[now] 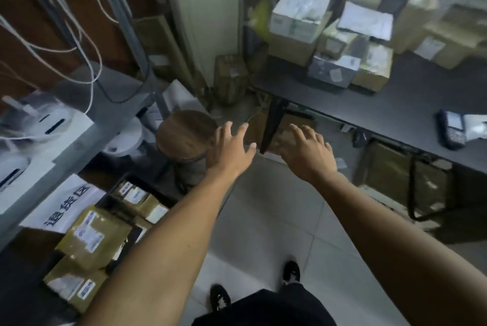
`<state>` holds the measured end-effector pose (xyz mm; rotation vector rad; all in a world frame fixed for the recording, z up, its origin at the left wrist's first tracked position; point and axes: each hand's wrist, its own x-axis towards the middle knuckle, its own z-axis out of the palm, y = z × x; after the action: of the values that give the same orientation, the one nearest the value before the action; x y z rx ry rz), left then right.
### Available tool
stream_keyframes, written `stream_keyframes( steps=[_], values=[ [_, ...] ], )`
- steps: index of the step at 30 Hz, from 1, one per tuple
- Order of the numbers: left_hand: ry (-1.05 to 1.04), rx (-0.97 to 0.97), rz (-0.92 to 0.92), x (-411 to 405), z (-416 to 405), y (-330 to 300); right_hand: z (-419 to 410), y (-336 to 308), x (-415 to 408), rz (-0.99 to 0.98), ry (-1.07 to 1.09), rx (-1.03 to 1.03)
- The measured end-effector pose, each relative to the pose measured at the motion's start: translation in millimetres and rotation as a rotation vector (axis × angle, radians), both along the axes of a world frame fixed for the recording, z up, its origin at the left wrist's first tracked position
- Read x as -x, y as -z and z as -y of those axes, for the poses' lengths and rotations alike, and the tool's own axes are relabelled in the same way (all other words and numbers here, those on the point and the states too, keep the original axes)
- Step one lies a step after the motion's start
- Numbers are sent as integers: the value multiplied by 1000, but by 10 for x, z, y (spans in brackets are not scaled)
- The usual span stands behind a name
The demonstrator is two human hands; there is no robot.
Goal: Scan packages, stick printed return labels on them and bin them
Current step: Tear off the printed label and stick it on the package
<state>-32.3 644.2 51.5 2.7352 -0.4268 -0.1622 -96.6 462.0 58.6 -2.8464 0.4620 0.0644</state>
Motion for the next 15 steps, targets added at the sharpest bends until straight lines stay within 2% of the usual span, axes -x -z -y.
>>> stream_keyframes(
  steps=[7,15],
  values=[
    [130,-48,77,-112,1405,-364,1243,-257,126,80,103,-1],
    [138,-49,134,-312,2598,-601,2435,-463,-29,124,108,26]
  ],
)
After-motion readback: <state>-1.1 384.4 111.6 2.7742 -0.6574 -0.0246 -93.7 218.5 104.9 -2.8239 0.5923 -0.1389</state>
